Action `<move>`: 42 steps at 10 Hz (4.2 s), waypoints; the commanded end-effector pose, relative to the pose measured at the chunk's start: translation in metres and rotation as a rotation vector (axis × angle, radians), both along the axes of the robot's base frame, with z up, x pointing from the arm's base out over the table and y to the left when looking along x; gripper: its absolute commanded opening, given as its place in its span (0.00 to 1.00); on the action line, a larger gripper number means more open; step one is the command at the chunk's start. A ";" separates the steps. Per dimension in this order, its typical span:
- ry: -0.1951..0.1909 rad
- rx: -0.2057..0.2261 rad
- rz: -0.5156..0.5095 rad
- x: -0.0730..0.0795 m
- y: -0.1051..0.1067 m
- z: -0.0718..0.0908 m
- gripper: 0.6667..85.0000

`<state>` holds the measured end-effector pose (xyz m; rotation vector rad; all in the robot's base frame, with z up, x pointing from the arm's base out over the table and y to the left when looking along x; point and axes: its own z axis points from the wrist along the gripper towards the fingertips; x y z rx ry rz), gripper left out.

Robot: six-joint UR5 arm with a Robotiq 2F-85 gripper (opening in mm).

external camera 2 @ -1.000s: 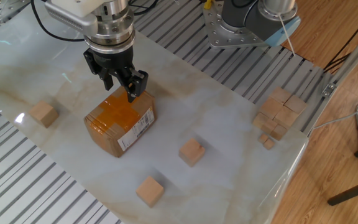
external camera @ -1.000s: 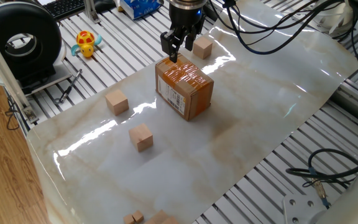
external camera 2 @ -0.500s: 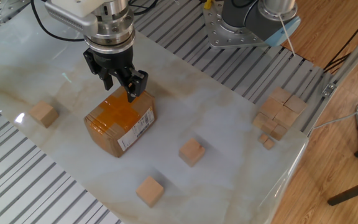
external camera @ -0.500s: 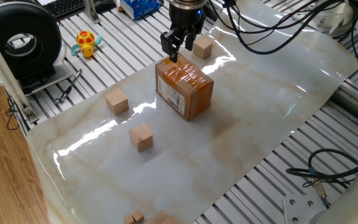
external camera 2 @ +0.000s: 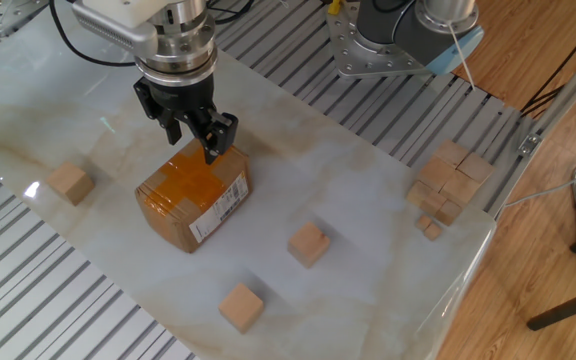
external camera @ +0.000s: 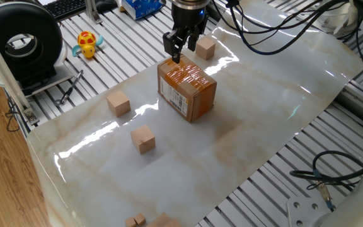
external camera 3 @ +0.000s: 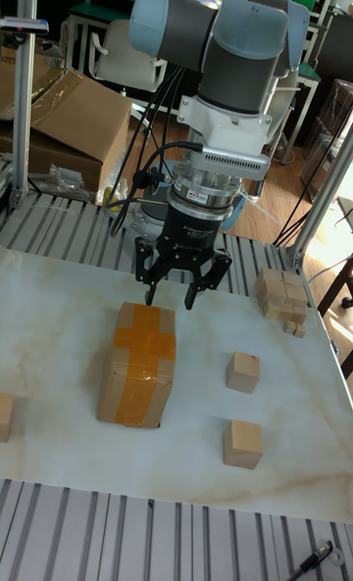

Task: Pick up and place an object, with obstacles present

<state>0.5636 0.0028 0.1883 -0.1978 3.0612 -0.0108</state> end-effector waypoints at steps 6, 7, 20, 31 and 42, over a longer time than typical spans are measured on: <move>-0.002 0.009 0.000 0.001 0.002 0.001 0.68; -0.002 0.009 0.001 0.001 0.002 0.001 0.68; -0.001 0.007 0.004 0.001 0.001 0.002 0.68; 0.012 -0.015 0.013 0.001 0.000 0.006 0.67; 0.015 -0.023 0.021 0.001 -0.002 0.007 0.64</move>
